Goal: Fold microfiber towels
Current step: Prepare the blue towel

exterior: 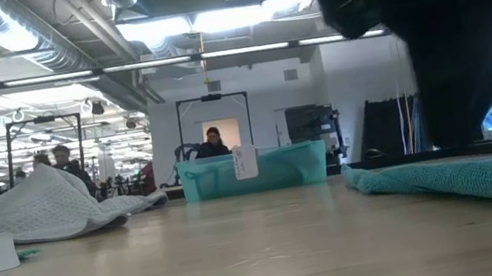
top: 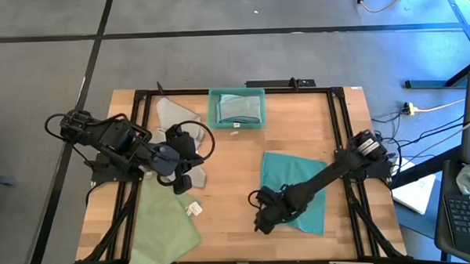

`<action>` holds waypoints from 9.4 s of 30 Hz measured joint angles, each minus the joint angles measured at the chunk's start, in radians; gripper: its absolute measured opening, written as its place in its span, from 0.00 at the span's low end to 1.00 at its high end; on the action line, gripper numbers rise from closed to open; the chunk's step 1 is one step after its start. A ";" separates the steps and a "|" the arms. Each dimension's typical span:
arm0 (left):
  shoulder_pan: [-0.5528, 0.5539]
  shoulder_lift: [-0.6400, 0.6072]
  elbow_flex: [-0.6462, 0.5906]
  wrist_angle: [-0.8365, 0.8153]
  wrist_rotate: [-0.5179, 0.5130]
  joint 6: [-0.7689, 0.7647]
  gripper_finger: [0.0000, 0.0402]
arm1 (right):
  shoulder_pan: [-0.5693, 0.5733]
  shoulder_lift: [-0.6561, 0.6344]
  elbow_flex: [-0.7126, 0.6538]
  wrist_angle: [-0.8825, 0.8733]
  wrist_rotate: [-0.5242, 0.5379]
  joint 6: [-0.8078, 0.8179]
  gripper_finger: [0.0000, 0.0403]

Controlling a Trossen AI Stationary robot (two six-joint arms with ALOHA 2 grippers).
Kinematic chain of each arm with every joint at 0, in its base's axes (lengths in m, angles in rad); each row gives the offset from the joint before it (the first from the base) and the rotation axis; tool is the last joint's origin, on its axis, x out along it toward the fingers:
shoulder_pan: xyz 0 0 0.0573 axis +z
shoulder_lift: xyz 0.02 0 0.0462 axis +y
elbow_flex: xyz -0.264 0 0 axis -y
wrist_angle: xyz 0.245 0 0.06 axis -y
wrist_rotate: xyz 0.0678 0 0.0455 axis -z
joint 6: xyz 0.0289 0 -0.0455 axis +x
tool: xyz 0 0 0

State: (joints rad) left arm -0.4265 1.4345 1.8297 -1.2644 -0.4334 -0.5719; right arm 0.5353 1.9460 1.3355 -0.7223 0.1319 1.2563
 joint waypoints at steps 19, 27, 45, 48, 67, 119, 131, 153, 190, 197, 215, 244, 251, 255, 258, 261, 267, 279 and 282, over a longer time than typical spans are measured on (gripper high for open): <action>0.000 0.000 0.000 -0.005 0.010 0.006 0.11 | -0.028 0.030 0.019 0.377 -0.077 -0.078 0.39; 0.000 0.000 0.000 -0.010 0.021 0.007 0.11 | -0.041 -0.027 0.022 0.148 -0.075 -0.191 0.39; -0.045 0.000 0.000 -0.046 0.054 -0.002 0.11 | 0.229 -0.034 0.034 -0.065 0.213 -0.623 0.39; -0.059 0.000 0.000 -0.047 0.051 -0.002 0.11 | 0.230 0.001 0.033 -0.076 0.213 -0.661 0.39; -0.073 0.000 -0.077 -0.034 0.012 -0.082 0.11 | 0.180 0.083 0.032 -0.042 0.267 -0.515 0.39; -0.073 0.000 -0.135 0.158 -0.013 -0.187 0.11 | 0.166 0.035 0.269 -0.729 0.121 0.129 0.02; -0.073 0.000 -0.135 0.158 0.001 -0.186 0.11 | 0.190 0.036 0.081 -0.551 -0.111 0.154 0.02; 0.081 0.009 -0.348 0.453 0.130 0.010 0.11 | 0.236 -0.198 0.349 -0.793 0.526 0.154 0.33; 0.179 0.813 0.074 1.046 0.479 0.037 0.45 | 0.442 -0.664 0.364 -0.850 0.614 0.076 0.33; 0.190 0.813 0.074 1.105 0.474 0.138 0.50 | 0.394 -0.664 0.487 -0.850 0.655 -0.021 0.33; 0.090 0.960 0.072 1.290 0.118 0.094 0.50 | 0.310 -0.672 0.683 -0.849 0.643 -0.463 0.33; 0.075 1.198 0.419 1.043 0.184 0.201 0.50 | 0.310 -0.672 0.682 -0.849 0.555 -0.553 0.33; 0.070 1.198 0.419 1.000 0.068 0.179 0.50 | 0.310 -0.672 0.682 -0.849 0.555 -0.551 0.33; 0.080 1.198 0.419 0.999 0.065 0.140 0.50 | 0.311 -0.672 0.682 -0.849 0.555 -0.551 0.33; 0.086 1.198 0.419 1.012 0.065 0.126 0.50 | 0.311 -0.672 0.682 -0.849 0.555 -0.551 0.33; 0.087 1.198 0.419 1.032 0.056 0.109 0.50 | 0.311 -0.672 0.682 -0.849 0.555 -0.551 0.33; 0.085 1.198 0.419 1.041 0.053 0.103 0.50 | 0.311 -0.672 0.682 -0.849 0.556 -0.551 0.33; 0.086 1.198 0.419 0.999 0.004 0.130 0.50 | 0.310 -0.672 0.682 -0.849 0.582 -0.552 0.33; 0.086 1.198 0.419 0.984 -0.006 0.161 0.50 | 0.311 -0.672 0.682 -0.849 0.583 -0.553 0.33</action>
State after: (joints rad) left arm -0.3408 2.6324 2.2490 -0.2807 -0.4397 -0.4108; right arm 0.8459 1.2743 2.0174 -1.5710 0.7148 0.7036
